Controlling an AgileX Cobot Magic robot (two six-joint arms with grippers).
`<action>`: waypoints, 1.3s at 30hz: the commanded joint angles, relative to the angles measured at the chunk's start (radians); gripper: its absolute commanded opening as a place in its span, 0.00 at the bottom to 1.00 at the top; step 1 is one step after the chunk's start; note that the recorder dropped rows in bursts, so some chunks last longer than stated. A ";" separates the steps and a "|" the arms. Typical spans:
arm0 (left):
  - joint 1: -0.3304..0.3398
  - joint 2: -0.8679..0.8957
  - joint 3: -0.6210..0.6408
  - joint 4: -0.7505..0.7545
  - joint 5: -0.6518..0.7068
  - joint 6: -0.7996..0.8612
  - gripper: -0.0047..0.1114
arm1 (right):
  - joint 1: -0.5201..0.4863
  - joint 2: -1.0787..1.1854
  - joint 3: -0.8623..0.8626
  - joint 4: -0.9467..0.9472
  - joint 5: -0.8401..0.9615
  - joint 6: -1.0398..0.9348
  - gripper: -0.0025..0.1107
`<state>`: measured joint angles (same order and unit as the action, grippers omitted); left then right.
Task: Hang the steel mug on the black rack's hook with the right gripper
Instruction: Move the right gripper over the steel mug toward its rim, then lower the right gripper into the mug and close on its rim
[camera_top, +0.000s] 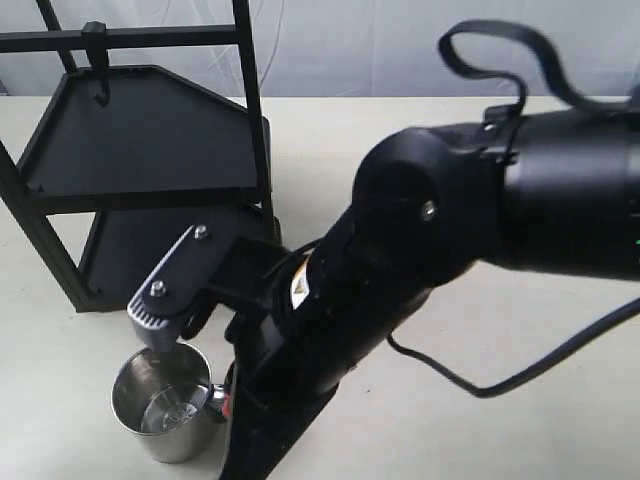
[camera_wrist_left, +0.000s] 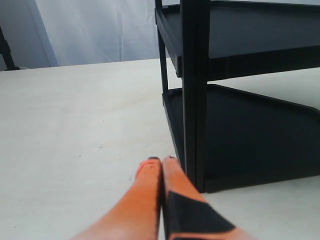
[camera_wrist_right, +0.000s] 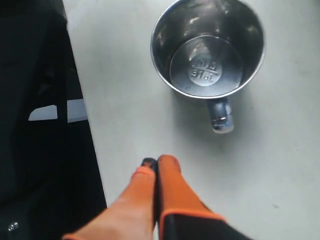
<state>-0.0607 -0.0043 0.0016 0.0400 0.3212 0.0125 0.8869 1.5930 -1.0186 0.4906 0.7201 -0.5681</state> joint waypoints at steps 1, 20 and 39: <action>-0.002 0.004 -0.002 0.002 -0.008 -0.004 0.04 | 0.030 0.071 -0.006 0.016 -0.025 0.000 0.02; -0.002 0.004 -0.002 0.002 -0.008 -0.004 0.04 | 0.032 0.207 -0.006 -0.023 -0.338 0.054 0.02; -0.002 0.004 -0.002 -0.002 -0.008 -0.004 0.04 | 0.032 0.207 -0.245 -0.338 -0.047 0.519 0.42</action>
<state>-0.0607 -0.0043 0.0016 0.0400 0.3212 0.0125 0.9207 1.7995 -1.2262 0.1483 0.6297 -0.0596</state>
